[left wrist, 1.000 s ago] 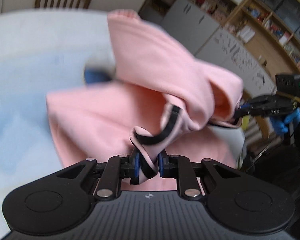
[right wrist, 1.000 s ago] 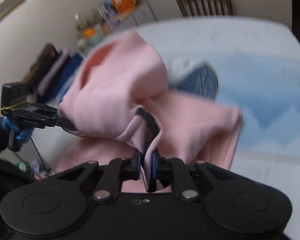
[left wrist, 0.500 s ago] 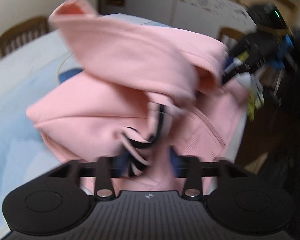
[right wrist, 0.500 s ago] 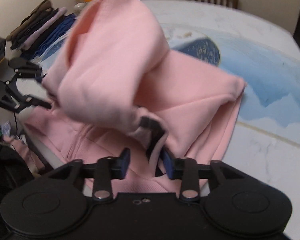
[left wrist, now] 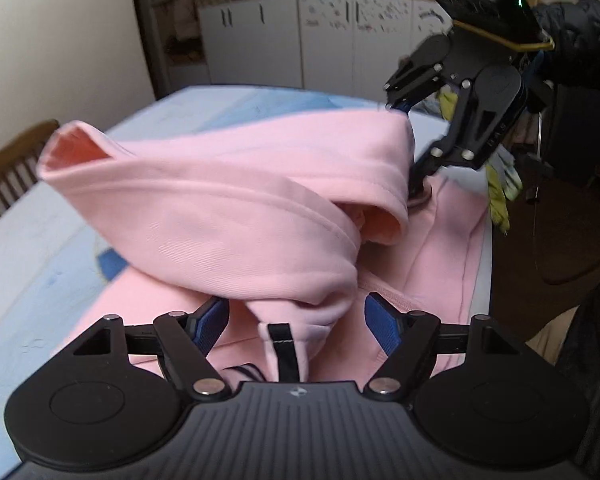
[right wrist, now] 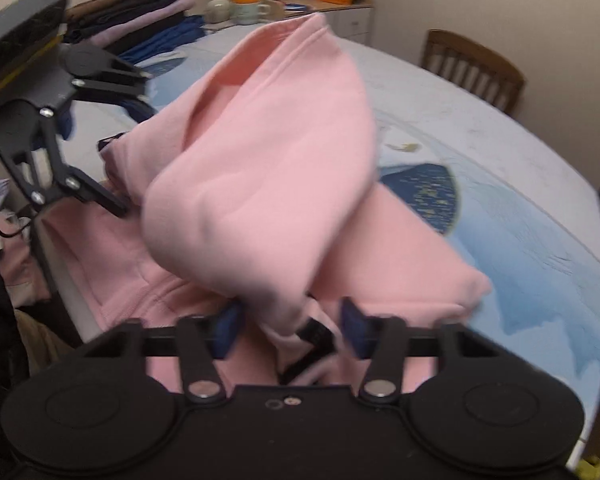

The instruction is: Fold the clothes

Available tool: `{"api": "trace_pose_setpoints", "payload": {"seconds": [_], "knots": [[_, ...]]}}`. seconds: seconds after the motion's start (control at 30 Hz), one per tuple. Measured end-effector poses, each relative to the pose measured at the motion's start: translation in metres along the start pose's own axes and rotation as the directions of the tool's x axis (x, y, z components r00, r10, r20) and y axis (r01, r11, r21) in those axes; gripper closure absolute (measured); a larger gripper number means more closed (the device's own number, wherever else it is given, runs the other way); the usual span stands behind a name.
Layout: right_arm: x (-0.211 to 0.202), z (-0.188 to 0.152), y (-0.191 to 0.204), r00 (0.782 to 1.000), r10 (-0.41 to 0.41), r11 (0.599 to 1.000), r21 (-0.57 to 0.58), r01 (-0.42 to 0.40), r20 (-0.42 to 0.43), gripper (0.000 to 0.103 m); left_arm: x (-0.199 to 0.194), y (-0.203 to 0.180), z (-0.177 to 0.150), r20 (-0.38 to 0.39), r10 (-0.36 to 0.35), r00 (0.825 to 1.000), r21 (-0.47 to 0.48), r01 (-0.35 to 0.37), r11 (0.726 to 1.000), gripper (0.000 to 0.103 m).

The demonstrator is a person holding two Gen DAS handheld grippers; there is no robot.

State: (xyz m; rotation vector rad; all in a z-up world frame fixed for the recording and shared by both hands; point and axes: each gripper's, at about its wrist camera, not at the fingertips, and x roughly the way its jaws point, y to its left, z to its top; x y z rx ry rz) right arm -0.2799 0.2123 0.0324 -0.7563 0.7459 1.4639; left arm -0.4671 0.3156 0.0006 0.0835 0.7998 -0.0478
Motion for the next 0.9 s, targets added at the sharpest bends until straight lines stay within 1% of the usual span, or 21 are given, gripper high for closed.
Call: {"api": "trace_pose_setpoints", "payload": {"seconds": [0.03,0.07,0.1,0.13,0.17,0.2,0.3,0.37,0.43,0.5,0.6,0.7,0.77,0.9], "knots": [[0.001,-0.001,0.000,1.000,0.018,1.000,0.011,-0.018,0.001,0.000,0.003,0.001,0.002,0.003,-0.009,1.000,-0.004,0.009,1.000,0.031],[0.003,-0.002,-0.001,0.999,0.035,0.999,0.022,-0.036,0.003,0.000,0.002,0.005,0.003,0.014,-0.032,0.999,-0.044,0.033,0.998,0.039],[-0.003,-0.003,-0.003,0.998,0.067,0.997,0.044,-0.067,0.009,0.000,-0.001,0.010,0.003,0.028,-0.060,0.998,-0.090,0.062,0.994,0.064],[-0.012,-0.005,-0.006,0.996,0.087,0.995,0.055,-0.088,0.018,0.000,-0.007,0.015,0.003,0.043,-0.078,0.996,-0.126,0.082,0.989,0.074],[-0.021,-0.007,-0.008,0.994,0.107,0.992,0.066,-0.109,0.027,0.000,-0.014,0.020,0.003,0.059,-0.093,0.994,-0.155,0.101,0.983,0.077],[-0.032,-0.007,-0.011,0.991,0.128,0.988,0.085,-0.131,0.041,0.000,-0.022,0.022,0.002,0.073,-0.103,0.992,-0.159,0.113,0.981,0.083],[-0.062,-0.008,-0.018,0.980,0.185,0.973,0.126,-0.193,0.072,0.000,-0.045,0.026,0.001,0.089,-0.175,0.981,-0.173,0.188,0.967,0.086],[-0.073,-0.010,-0.011,0.973,0.223,0.967,0.112,-0.228,0.056,0.000,-0.056,0.019,-0.001,0.079,-0.226,0.971,-0.151,0.236,0.960,0.086],[-0.067,-0.017,-0.002,0.966,0.258,0.961,0.102,-0.257,0.000,0.000,-0.058,0.010,-0.007,0.042,-0.273,0.961,-0.130,0.276,0.952,0.086],[-0.047,-0.029,0.003,0.963,0.267,0.957,0.128,-0.259,-0.047,0.000,-0.046,0.004,-0.020,-0.014,-0.297,0.955,-0.142,0.292,0.946,0.086],[-0.012,-0.047,0.004,0.960,0.263,0.955,0.170,-0.244,-0.099,0.000,-0.019,-0.003,-0.037,-0.066,-0.306,0.950,-0.175,0.291,0.940,0.086],[0.011,-0.059,0.003,0.963,0.245,0.956,0.195,-0.221,-0.110,0.000,0.002,-0.003,-0.050,-0.095,-0.301,0.949,-0.223,0.275,0.935,0.086],[0.013,-0.059,0.003,0.965,0.241,0.955,0.200,-0.218,-0.100,0.000,0.004,-0.005,-0.052,-0.098,-0.288,0.953,-0.225,0.261,0.939,0.085],[-0.005,-0.048,0.012,0.968,0.214,0.970,0.144,-0.194,-0.135,0.000,-0.002,-0.007,-0.048,-0.101,-0.257,0.961,-0.228,0.229,0.946,0.084]]}}
